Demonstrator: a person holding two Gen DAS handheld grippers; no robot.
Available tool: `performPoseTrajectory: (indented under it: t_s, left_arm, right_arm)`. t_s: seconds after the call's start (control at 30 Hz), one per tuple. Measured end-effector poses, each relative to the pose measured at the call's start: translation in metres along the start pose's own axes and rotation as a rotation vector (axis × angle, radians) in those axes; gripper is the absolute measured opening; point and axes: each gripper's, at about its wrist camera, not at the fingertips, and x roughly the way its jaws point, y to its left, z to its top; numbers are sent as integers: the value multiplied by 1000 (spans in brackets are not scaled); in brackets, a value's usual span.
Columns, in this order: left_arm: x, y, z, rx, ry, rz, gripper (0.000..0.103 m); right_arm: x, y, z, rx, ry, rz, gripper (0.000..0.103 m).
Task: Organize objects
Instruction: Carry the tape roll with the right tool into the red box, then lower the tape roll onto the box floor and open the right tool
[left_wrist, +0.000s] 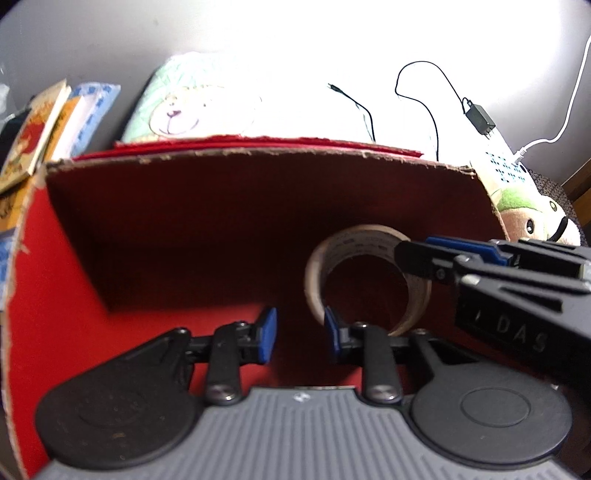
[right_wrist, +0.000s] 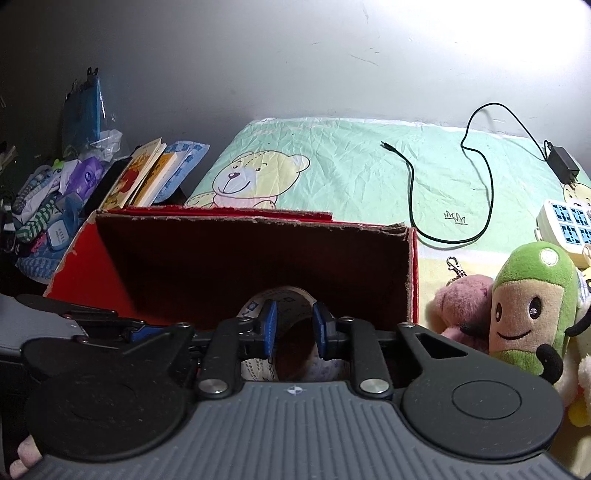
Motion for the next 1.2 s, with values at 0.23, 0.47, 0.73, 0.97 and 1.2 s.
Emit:
performPoseTrajectory:
  t_s: [0.23,0.47,0.73,0.97,1.2]
  left_arm:
    - [-21,13,-3,35,-88,93,40]
    - [-9,18,-2,38,-57,220,47]
    - [-5,18,-4,5,-36,248,54]
    - [-1,13,-4,33,-34,288,56]
    - [-1,9,-5,42,-37,328,60]
  right_arm:
    - [-2,-8,3,111,-7,80,29]
    - [12,13,-3,90,86,169,29]
    - [30,16,-9,132,164,143,28]
    - [31,13,-13,189,153,85,27]
    - [32,12,-18,203,135,50,20]
